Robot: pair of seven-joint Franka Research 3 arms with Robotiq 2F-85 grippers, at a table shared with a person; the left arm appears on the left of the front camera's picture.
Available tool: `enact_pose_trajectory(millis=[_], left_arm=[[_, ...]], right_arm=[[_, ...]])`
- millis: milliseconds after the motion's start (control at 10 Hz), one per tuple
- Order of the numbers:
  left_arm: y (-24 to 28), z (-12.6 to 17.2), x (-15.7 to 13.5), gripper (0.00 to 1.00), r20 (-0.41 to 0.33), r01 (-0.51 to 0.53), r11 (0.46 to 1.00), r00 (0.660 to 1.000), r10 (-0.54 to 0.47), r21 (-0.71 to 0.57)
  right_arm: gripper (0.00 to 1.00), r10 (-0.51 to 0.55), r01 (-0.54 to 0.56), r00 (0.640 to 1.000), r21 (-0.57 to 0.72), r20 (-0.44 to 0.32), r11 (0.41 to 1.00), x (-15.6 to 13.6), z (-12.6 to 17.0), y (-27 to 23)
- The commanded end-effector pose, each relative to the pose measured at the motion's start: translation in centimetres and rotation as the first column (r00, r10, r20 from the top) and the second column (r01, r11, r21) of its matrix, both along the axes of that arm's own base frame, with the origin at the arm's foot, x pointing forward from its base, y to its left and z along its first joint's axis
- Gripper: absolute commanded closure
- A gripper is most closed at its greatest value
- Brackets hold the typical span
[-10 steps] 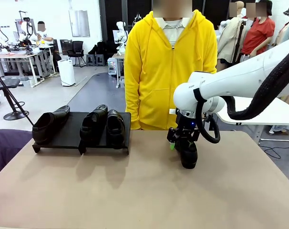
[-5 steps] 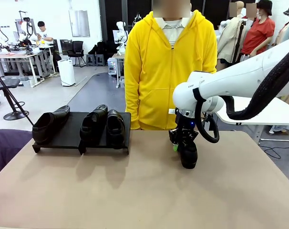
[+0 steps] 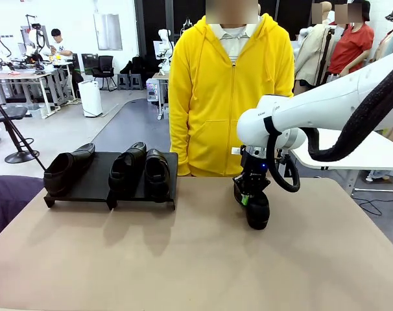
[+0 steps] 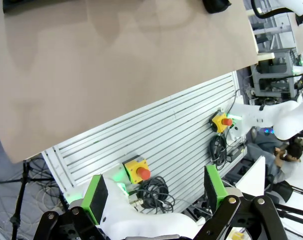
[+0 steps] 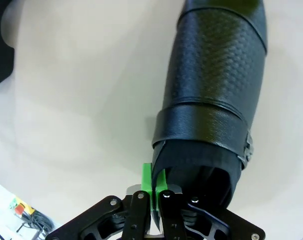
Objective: Organize the shoes by placing them on the stand.
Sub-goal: Pick up one Shoe and place it in the middle of the table.
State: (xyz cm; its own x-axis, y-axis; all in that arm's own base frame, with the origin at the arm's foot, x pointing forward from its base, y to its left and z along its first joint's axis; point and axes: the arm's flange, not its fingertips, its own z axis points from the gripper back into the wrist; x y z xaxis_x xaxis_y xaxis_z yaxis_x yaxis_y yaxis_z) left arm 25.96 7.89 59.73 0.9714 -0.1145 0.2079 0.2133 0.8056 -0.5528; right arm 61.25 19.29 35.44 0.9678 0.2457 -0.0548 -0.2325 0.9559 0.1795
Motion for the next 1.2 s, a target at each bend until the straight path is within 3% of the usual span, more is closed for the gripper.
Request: enact_pose_trajectory(millis=[0, 200, 300, 400, 500, 800, 900, 1000, 1100], left_arm=[[0.2, 0.0, 0.1, 0.00, 0.014, 0.004, 1.000, 1.000, -0.004, -0.010], [0.2, 0.0, 0.1, 0.00, 0.014, 0.004, 1.000, 1.000, -0.004, -0.010], [0.2, 0.0, 0.1, 0.00, 0.014, 0.004, 1.000, 1.000, -0.004, -0.010], [0.2, 0.0, 0.1, 0.00, 0.014, 0.004, 1.000, 1.000, -0.004, -0.010], [0.2, 0.0, 0.1, 0.00, 0.014, 0.004, 1.000, 1.000, -0.004, -0.010], [0.2, 0.0, 0.1, 0.00, 0.014, 0.004, 1.000, 1.000, -0.004, -0.010], [0.2, 0.0, 0.1, 0.00, 0.014, 0.004, 1.000, 1.000, -0.004, -0.010], [0.2, 0.0, 0.1, 0.00, 0.014, 0.004, 1.000, 1.000, -0.004, -0.010], [0.2, 0.0, 0.1, 0.00, 0.014, 0.004, 1.000, 1.000, -0.004, -0.010]], right_arm=[[1.00, -0.058, 0.058, 0.998, 0.007, -0.013, 0.998, 0.0, 2.1, -1.0], [1.00, -0.037, 0.038, 0.999, 0.053, -0.034, 0.998, -2.3, 6.8, -3.4], [1.00, -0.027, 0.032, 0.999, 0.094, -0.047, 0.995, -4.8, 10.1, -3.9], [1.00, -0.015, 0.037, 0.991, 0.166, -0.130, 0.985, -7.8, 13.1, -3.8], [1.00, -0.046, 0.073, 0.988, 0.190, -0.145, 0.979, -11.2, 14.7, -4.1], [1.00, -0.053, 0.070, 0.994, 0.178, -0.098, 0.982, -23.0, 16.2, -4.1], [1.00, 0.008, 0.010, 0.996, 0.217, -0.084, 0.976, -25.3, 16.0, -5.3], [1.00, 0.011, 0.008, 0.997, 0.258, -0.072, 0.966, -25.1, 15.3, -6.0], [1.00, -0.025, 0.054, 0.990, 0.205, -0.140, 0.977, -21.6, 14.1, -6.3]])
